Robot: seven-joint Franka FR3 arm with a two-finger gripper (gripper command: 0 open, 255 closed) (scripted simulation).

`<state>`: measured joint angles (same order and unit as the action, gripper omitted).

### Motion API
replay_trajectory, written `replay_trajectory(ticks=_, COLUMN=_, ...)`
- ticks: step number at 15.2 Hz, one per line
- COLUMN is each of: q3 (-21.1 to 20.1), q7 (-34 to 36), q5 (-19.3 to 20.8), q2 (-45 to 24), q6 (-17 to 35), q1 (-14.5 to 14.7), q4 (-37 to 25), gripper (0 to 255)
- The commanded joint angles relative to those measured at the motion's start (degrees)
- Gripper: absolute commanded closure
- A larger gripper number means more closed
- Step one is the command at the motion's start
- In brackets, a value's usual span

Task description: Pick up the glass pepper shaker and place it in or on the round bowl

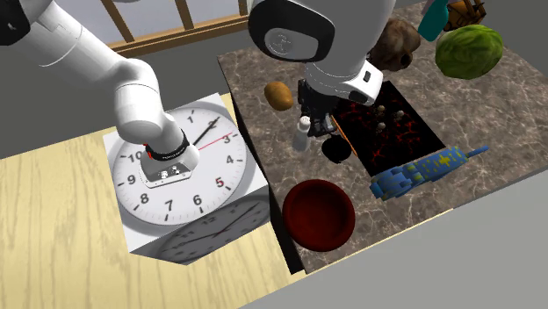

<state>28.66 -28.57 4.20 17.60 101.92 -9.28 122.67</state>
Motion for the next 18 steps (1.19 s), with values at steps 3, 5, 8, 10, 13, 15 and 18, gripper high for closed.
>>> replay_trajectory(ticks=3, q3=-0.3, q7=0.2, q5=-0.1, q2=0.1, q6=-3.3, q1=0.1, q4=-3.2, gripper=255)
replay_trajectory(ticks=5, q3=0.7, q7=-1.4, q5=-0.2, q2=-0.9, q6=-4.2, q1=-0.2, q4=-5.0, gripper=255)
replay_trajectory(ticks=8, q3=4.0, q7=-6.2, q5=-0.8, q2=-4.4, q6=-5.8, q1=-1.2, q4=-9.8, gripper=255)
replay_trajectory(ticks=10, q3=6.2, q7=-9.6, q5=-1.7, q2=-7.2, q6=-6.9, q1=-1.9, q4=-13.3, gripper=255)
replay_trajectory(ticks=13, q3=9.6, q7=-15.0, q5=-3.7, q2=-12.2, q6=-8.8, q1=-3.2, q4=-19.2, gripper=255)
replay_trajectory(ticks=15, q3=11.7, q7=-18.9, q5=-5.6, q2=-16.0, q6=-10.2, q1=-4.6, q4=-23.6, gripper=255)
replay_trajectory(ticks=18, q3=14.3, q7=-24.3, q5=-9.1, q2=-22.0, q6=-12.6, q1=-7.2, q4=-30.2, gripper=255)
